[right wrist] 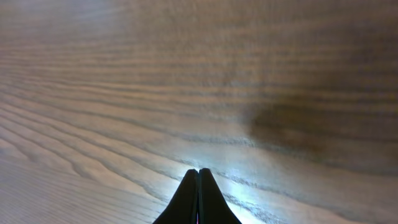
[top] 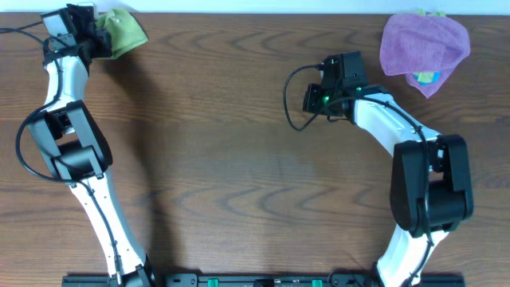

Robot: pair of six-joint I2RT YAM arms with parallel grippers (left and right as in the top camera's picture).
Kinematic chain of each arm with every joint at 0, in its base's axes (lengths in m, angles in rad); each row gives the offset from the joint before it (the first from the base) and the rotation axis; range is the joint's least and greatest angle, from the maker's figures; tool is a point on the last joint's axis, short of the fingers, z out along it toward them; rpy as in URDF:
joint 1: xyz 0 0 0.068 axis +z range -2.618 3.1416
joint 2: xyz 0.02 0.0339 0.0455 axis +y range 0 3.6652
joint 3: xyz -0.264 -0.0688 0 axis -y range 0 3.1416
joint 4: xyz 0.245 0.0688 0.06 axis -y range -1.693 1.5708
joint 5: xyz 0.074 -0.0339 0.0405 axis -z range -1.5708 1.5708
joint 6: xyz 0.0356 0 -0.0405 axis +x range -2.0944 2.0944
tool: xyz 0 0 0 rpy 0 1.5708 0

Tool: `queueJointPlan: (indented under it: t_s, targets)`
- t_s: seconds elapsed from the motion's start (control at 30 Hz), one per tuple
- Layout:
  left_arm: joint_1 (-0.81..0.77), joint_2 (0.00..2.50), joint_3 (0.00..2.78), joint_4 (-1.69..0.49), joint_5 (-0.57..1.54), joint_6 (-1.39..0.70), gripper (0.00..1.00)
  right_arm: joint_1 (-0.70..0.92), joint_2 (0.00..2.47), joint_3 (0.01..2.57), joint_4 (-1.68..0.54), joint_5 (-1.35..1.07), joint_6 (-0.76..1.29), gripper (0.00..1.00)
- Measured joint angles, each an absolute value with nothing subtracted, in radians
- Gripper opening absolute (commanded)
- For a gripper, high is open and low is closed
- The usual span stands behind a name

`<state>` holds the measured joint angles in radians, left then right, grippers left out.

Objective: Fold the cloth

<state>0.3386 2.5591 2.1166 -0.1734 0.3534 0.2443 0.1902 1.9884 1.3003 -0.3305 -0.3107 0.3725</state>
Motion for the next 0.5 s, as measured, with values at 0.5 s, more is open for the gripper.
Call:
queueJointPlan:
  t_s: [0.5]
  targets:
    - [0.339, 2.564, 2.138, -0.153, 0.221, 0.156, 0.75, 0.190, 1.988, 1.319, -0.336, -0.308, 0.376, 0.02]
